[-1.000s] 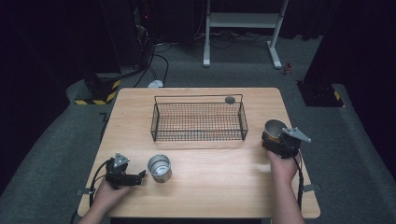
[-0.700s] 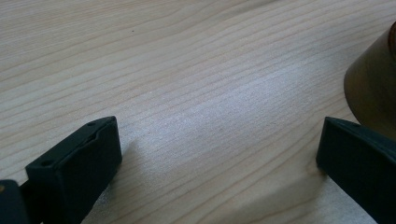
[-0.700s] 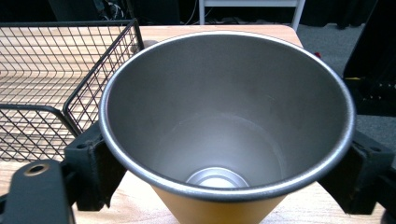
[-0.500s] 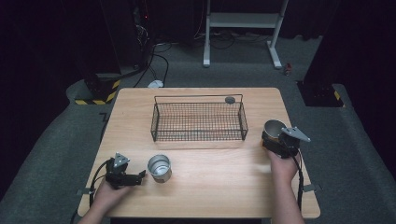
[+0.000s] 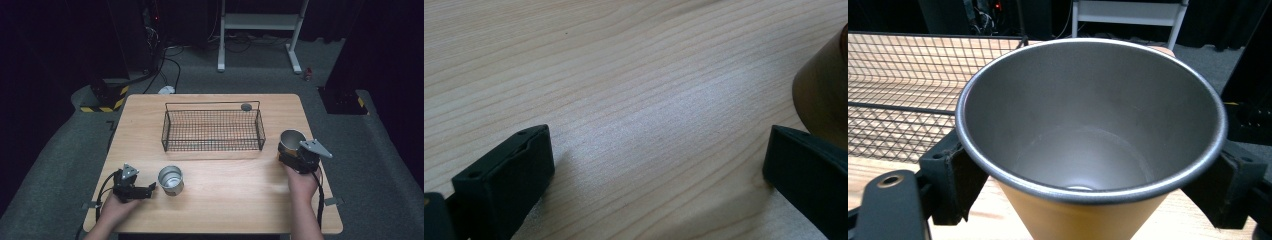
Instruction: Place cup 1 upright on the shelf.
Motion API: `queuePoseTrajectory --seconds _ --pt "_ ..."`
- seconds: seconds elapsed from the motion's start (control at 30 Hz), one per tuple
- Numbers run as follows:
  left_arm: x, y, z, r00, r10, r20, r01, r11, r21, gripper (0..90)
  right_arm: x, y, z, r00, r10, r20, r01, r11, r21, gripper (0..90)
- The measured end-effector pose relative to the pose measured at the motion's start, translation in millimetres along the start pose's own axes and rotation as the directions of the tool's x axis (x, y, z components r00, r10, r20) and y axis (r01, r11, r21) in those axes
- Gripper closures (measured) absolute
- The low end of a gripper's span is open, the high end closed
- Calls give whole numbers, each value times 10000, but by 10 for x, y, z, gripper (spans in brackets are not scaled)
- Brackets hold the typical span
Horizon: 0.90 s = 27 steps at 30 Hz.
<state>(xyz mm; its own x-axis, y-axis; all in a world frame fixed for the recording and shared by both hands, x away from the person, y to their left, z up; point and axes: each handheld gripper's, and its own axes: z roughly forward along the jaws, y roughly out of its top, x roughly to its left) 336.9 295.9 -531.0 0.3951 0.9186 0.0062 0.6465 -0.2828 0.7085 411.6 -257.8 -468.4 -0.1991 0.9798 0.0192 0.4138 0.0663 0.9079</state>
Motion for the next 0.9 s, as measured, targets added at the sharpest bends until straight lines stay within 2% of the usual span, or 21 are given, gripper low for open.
queuePoseTrajectory --seconds 0.37,0.53,0.9 --pt "-3 0 0 10000 -6 -14 6 10000 0 5 93 -23 -96 9995 -195 -248 193 9998 -82 138" --pt "-2 1 0 10000 -15 -9 15 10000 7 5 177 -17 -134 9981 -414 -456 408 9991 -150 139" --pt "-3 0 0 10000 -20 -6 20 10000 12 5 334 -21 -159 9955 -577 -753 568 9983 -147 138"
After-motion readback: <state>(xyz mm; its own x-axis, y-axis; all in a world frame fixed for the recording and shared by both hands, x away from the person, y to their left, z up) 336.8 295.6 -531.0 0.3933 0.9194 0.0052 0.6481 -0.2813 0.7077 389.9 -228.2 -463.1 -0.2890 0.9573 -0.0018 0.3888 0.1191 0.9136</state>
